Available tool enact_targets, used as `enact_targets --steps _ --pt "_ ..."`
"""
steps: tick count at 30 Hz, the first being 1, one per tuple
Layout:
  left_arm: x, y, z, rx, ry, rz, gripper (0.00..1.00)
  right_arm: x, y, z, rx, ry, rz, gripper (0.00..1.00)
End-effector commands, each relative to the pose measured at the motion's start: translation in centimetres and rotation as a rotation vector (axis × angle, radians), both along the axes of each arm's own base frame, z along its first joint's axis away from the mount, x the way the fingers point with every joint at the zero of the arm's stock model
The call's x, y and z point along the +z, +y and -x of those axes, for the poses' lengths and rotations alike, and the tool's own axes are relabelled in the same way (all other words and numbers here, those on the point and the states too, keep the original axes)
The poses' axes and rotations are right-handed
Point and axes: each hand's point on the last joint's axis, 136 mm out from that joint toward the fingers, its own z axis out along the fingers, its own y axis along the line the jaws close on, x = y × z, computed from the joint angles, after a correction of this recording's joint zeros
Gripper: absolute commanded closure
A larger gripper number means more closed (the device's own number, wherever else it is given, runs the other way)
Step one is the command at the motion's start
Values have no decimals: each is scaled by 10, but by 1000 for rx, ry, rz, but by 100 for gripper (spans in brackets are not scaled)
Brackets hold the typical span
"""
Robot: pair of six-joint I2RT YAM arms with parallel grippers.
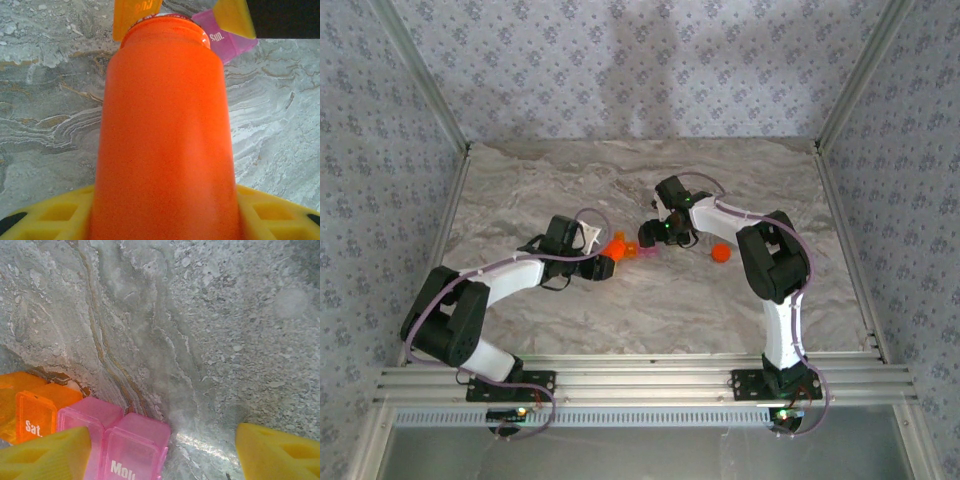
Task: Sort the pills into containers
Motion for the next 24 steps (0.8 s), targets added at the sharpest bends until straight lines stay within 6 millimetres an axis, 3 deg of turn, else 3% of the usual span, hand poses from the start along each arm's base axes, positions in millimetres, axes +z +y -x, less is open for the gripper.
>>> enact_targets --steps 1,13,24 --pt "5 -2 -4 -12 -5 3 100 -14 -3 4 -15 39 17 22" --pt "25 -7 -1 -29 -39 55 100 -15 -5 4 -20 44 17 23" --pt "21 -2 4 -32 -13 26 100 -16 -5 4 -28 45 14 23"
